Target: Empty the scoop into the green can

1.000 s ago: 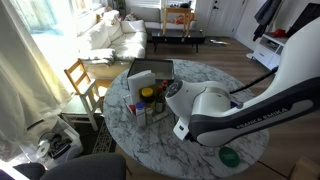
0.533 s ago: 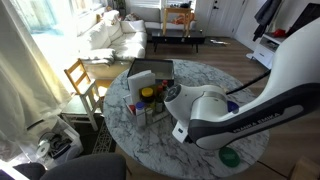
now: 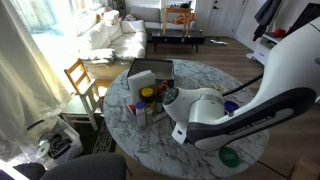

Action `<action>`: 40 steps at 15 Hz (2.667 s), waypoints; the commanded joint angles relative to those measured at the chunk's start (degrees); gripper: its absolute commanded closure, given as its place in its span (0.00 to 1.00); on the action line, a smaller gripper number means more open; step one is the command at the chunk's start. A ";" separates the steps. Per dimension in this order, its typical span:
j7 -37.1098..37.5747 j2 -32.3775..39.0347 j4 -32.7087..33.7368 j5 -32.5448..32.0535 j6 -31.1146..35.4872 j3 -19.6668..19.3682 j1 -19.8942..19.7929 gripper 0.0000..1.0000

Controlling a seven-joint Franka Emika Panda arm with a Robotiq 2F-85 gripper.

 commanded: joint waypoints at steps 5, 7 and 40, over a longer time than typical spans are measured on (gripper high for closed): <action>-2.37 3.59 3.03 -2.36 0.81 -0.02 -0.30 0.17; -2.71 3.99 3.39 -2.68 0.94 -0.15 -0.44 0.26; -10.58 -2.82 2.66 -2.86 -6.48 -0.72 -1.69 0.93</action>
